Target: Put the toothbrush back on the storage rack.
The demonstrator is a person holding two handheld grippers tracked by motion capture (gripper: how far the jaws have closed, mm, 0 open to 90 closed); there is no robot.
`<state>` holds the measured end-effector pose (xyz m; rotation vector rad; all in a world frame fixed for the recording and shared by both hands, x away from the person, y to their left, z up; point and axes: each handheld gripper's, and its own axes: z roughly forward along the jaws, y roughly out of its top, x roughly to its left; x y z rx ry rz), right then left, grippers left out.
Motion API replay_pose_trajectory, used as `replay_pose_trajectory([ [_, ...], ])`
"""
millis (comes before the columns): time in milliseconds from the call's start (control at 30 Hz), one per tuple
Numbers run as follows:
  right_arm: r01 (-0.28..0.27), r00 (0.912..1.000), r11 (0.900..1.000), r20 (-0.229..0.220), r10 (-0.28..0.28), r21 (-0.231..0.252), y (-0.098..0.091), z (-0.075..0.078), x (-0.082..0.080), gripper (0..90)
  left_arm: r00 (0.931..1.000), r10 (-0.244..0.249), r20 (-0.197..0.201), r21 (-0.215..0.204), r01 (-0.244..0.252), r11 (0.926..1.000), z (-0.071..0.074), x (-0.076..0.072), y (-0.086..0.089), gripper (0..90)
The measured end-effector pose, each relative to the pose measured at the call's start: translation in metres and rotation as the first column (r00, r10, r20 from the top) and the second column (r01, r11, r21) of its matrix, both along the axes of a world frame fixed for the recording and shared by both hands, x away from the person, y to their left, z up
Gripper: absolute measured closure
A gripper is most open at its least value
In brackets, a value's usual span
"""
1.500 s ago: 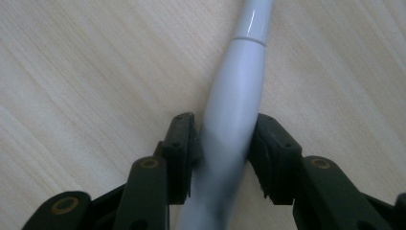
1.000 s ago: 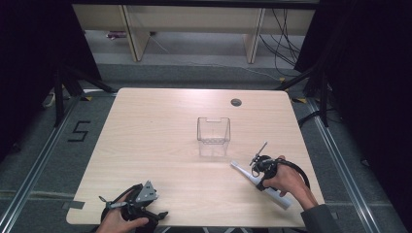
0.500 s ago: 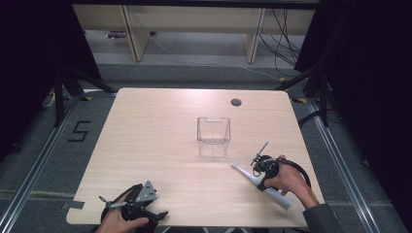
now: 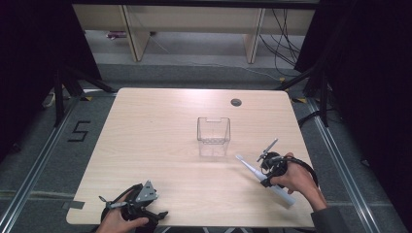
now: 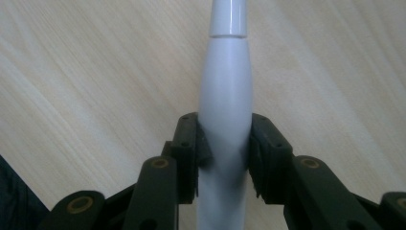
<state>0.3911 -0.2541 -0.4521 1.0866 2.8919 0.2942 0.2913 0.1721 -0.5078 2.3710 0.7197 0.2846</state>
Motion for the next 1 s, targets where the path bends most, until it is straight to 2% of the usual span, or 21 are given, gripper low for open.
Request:
replay_pose_trajectory([
  [100, 0.001, 0.9997, 0.9995, 0.025, -0.002, 0.033, -0.006, 0.007, -0.001, 66.6, 1.0, -0.001, 0.0, 0.0, 0.001, 1.0, 0.0, 0.0, 0.0, 16.0],
  [167, 0.043, 0.9977, 0.9965, 0.049, -0.047, 0.071, -0.013, 0.016, -0.002, 66.6, 1.0, -0.004, 0.004, -0.001, 0.004, 1.0, 0.0, 0.0, 0.0, 16.0],
  [233, 0.031, 0.9949, 0.9928, 0.092, -0.042, 0.116, -0.019, 0.023, -0.001, 66.6, 1.0, -0.001, 0.01, -0.002, 0.001, 1.0, 0.0, 0.0, 0.0, 16.0],
  [300, 0.056, 0.9894, 0.9879, 0.125, -0.075, 0.145, -0.025, 0.03, -0.002, 66.6, 0.9999, 0.002, 0.01, -0.002, -0.002, 1.0, 0.0, 0.0, 0.0, 16.0],
  [367, 0.06, 0.9881, 0.984, 0.13, -0.083, 0.167, -0.026, 0.033, -0.002, 66.6, 0.9999, 0.003, 0.011, -0.003, -0.003, 1.0, 0.0, 0.0, 0.0, 16.0],
  [400, 0.095, 0.9826, 0.9802, 0.142, -0.12, 0.174, -0.028, 0.037, -0.003, 66.6, 1.0, -0.004, 0.003, 0.002, 0.004, 1.0, 0.0, 0.001, 0.0, 16.0],
  [433, 0.102, 0.9748, 0.9711, 0.173, -0.141, 0.216, -0.031, 0.042, -0.003, 66.6, 1.0, 0.0, 0.003, 0.001, 0.0, 1.0, 0.0, 0.001, 0.0, 16.0],
  [467, 0.098, 0.9706, 0.9677, 0.193, -0.144, 0.232, -0.033, 0.043, -0.002, 66.6, 1.0, 0.0, 0.003, 0.0, 0.0, 1.0, 0.0, 0.001, 0.0, 16.0],
  [500, 0.155, 0.9618, 0.959, 0.186, -0.201, 0.237, -0.033, 0.044, -0.003, 66.6, 1.0, 0.0, 0.002, 0.0, 0.0, 1.0, 0.0, 0.001, 0.0, 16.0],
  [533, 0.144, 0.9616, 0.9523, 0.19, -0.199, 0.269, -0.033, 0.045, -0.003, 66.6, 1.0, 0.001, 0.003, -0.001, -0.001, 1.0, 0.0, 0.001, 0.0, 16.0],
  [567, 0.144, 0.9616, 0.9523, 0.19, -0.199, 0.269, -0.033, 0.045, -0.003, 66.6, 1.0, 0.001, 0.003, -0.001, -0.001, 1.0, 0.0, 0.001, 0.0, 15.9],
  [600, 0.113, 0.9576, 0.9495, 0.223, -0.183, 0.293, -0.037, 0.045, 0.0, 66.6, 0.9999, 0.006, 0.011, -0.007, -0.006, 1.0, 0.0, 0.0, 0.0, 15.9],
  [633, 0.1, 0.9465, 0.9378, 0.259, -0.193, 0.332, -0.04, 0.045, 0.004, 66.6, 0.9999, 0.014, 0.0, -0.013, -0.014, 0.9998, 0.0, 0.0, 0.0, 16.0],
  [667, 0.112, 0.9408, 0.9285, 0.263, -0.214, 0.354, -0.04, 0.045, 0.004, 66.6, 0.9999, 0.012, 0.012, -0.011, -0.011, 0.9999, 0.0, 0.0, 0.0, 15.9],
  [700, 0.112, 0.9408, 0.9285, 0.263, -0.214, 0.354, -0.04, 0.045, 0.004, 66.6, 0.9999, 0.012, 0.012, -0.011, -0.011, 0.9999, 0.0, 0.0, 0.0, 16.0],
  [767, 0.09, 0.9296, 0.9228, 0.301, -0.213, 0.375, -0.042, 0.048, 0.006, 66.6, 0.9998, 0.013, 0.015, -0.012, -0.013, 0.9998, 0.0, 0.0, 0.0, 15.9],
  [800, 0.081, 0.9235, 0.9133, 0.315, -0.219, 0.399, -0.042, 0.048, 0.007, 66.6, 0.9998, 0.013, 0.016, -0.014, -0.013, 0.9998, 0.0, 0.0, 0.0, 15.9],
  [867, 0.069, 0.9111, 0.9067, 0.344, -0.227, 0.416, -0.042, 0.05, 0.008, 66.6, 0.9998, 0.01, 0.015, -0.01, -0.01, 0.9999, 0.001, 0.0, 0.0, 15.9],
  [933, 0.067, 0.9156, 0.9085, 0.337, -0.22, 0.413, -0.042, 0.051, 0.009, 66.6, 0.9998, 0.01, 0.016, -0.01, -0.01, 0.9999, 0.001, 0.0, 0.001, 15.9],
  [967, 0.101, 0.9158, 0.8943, 0.31, -0.255, 0.436, -0.039, 0.052, 0.008, 66.6, 0.9998, 0.011, 0.016, -0.009, -0.01, 0.9999, 0.001, 0.0, 0.001, 15.9],
  [1000, 0.091, 0.9136, 0.8947, 0.321, -0.25, 0.437, -0.039, 0.052, 0.009, 66.6, 0.9998, 0.014, 0.015, -0.013, -0.014, 0.9998, 0.0, 0.0, 0.0, 15.9],
])
